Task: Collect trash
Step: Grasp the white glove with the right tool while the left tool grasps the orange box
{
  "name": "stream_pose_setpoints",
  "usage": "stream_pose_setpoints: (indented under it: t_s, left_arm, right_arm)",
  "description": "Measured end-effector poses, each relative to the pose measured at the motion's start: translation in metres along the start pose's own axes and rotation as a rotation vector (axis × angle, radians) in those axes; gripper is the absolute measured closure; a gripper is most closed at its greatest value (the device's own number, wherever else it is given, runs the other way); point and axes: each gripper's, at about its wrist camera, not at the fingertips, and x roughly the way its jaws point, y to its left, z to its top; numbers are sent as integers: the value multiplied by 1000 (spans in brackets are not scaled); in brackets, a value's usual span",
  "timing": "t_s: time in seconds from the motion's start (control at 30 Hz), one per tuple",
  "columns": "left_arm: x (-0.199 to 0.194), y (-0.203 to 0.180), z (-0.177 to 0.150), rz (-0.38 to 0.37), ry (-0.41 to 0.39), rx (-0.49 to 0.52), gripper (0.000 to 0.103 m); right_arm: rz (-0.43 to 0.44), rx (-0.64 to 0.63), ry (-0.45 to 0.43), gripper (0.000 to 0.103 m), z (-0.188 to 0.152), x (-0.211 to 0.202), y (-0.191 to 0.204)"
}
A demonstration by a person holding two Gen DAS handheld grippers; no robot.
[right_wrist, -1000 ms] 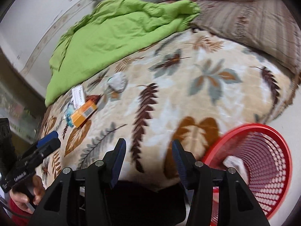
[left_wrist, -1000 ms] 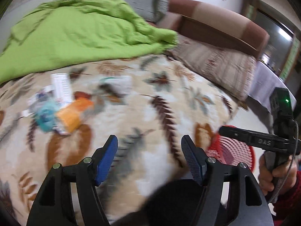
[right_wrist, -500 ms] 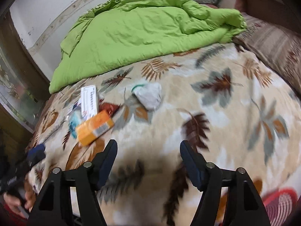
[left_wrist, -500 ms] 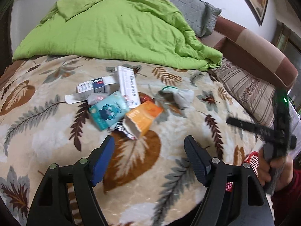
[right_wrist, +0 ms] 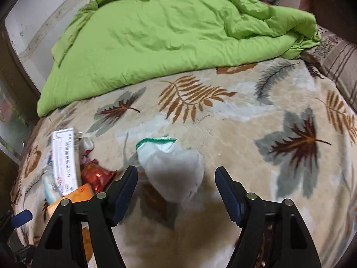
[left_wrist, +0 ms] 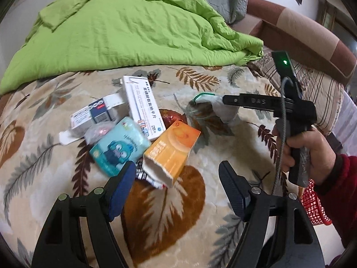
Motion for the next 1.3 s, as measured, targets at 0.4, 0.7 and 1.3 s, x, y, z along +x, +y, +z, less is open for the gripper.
stream_pose_setpoints:
  t_s: [0.4,0.7,1.3]
  left_arm:
    - [54,-11,16,51,79,109,28]
    - [84,-22,14,50,129,149,31]
    - [57,-51,-14,143,63,60,58]
  right_arm:
    - [108,42,-19,83,-32,-37,4]
    - [140,56,-61,83,-66,-85,-1]
    - [100,88,-77,83,-111,-119,5]
